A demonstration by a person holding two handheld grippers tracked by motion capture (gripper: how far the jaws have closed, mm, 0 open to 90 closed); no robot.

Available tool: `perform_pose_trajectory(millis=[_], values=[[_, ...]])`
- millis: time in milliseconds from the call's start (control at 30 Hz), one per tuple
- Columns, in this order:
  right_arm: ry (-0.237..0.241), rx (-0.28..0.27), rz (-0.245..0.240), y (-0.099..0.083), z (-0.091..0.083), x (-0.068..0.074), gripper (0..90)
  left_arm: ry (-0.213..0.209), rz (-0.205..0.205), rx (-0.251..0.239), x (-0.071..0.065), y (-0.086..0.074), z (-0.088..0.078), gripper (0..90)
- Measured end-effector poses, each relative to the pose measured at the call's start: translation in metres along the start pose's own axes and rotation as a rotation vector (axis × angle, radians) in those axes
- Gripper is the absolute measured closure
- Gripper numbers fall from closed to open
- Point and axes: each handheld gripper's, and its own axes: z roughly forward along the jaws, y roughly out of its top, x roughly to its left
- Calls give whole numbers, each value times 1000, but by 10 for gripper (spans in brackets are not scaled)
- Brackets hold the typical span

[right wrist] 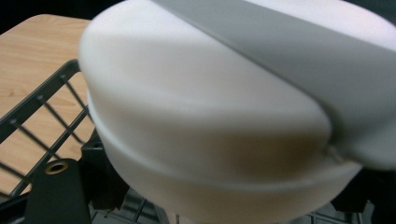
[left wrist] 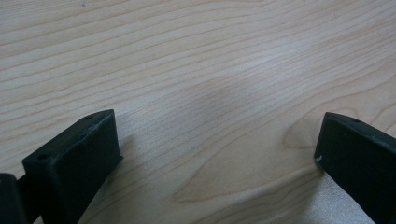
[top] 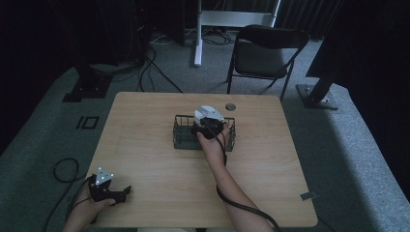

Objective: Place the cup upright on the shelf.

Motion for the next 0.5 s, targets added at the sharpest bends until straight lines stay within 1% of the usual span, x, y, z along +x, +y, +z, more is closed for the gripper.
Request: perform_pose_trajectory(millis=[33, 133, 167, 233, 300, 433, 500], values=[[22, 12, -3, 1, -1, -3, 182, 0, 0, 0, 0, 0, 0, 3], [30, 16, 1, 0, -2, -4, 181, 0, 0, 0, 0, 0, 0, 3], [35, 16, -19, 0, -2, -5, 175, 0, 0, 0, 0, 0, 0, 3], [40, 13, -20, -1, -2, -4, 163, 0, 0, 0, 0, 0, 0, 3], [55, -4, -14, -2, -3, -5, 144, 0, 0, 0, 0, 0, 0, 3], [69, -4, -18, -3, -5, -6, 131, 0, 0, 0, 0, 0, 0, 3], [77, -7, -35, -5, -6, -6, 128, 0, 0, 0, 0, 0, 0, 3]])
